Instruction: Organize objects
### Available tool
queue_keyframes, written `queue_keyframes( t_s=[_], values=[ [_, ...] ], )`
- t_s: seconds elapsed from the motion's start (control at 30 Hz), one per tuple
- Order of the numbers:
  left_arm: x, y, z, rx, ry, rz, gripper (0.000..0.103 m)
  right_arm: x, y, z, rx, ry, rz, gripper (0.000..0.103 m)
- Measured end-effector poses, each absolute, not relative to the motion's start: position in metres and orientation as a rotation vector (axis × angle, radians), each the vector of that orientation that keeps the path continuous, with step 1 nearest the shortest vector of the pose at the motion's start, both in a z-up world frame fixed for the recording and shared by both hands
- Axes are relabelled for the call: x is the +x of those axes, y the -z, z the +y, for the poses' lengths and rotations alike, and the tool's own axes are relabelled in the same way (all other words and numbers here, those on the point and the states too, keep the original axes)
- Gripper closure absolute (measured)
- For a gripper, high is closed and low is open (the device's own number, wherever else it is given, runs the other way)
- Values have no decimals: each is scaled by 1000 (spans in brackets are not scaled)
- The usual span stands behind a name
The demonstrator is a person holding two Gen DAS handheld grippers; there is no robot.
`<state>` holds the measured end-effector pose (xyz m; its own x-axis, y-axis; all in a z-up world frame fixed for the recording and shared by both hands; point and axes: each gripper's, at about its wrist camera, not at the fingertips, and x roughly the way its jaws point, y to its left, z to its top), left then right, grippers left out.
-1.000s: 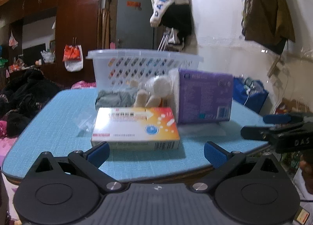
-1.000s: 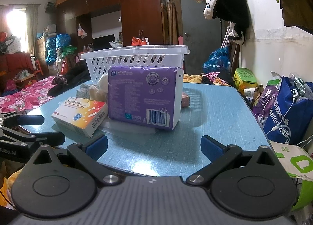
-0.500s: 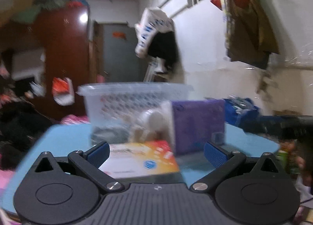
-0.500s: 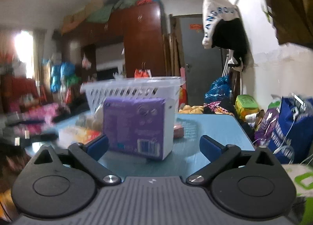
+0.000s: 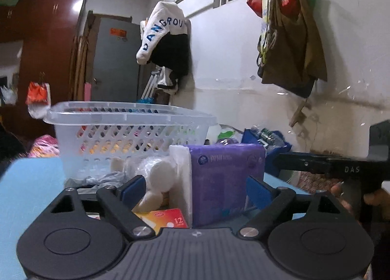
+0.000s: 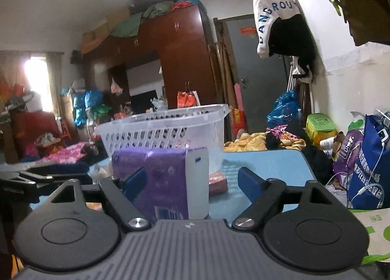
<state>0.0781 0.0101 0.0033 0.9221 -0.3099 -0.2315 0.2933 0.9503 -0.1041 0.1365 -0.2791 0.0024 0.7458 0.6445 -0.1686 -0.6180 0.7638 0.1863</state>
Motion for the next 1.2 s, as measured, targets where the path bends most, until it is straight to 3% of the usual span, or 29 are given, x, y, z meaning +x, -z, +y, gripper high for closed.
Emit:
queue_keyframes(
  t_s=[0.03, 0.27, 0.47, 0.6, 0.87, 1.13, 1.2],
  values=[
    [79, -4, 10, -70, 311, 244, 11, 136, -2, -280, 121, -701, 232, 9],
    [95, -5, -3, -27, 343, 266, 12, 142, 3, -275, 58, -739, 250, 11],
    [112, -2, -5, -24, 362, 295, 27, 148, 7, -274, 34, -794, 271, 23],
    [120, 2, -3, -31, 378, 328, 45, 148, 10, -271, 4, -824, 291, 35],
    [121, 4, 6, -26, 414, 327, 49, 145, 8, -274, -28, -863, 300, 42],
    [124, 5, 9, -20, 441, 340, 51, 155, 9, -273, -30, -919, 324, 43],
    [123, 6, 9, -8, 443, 337, 51, 156, 8, -273, -26, -945, 329, 50]
  ],
)
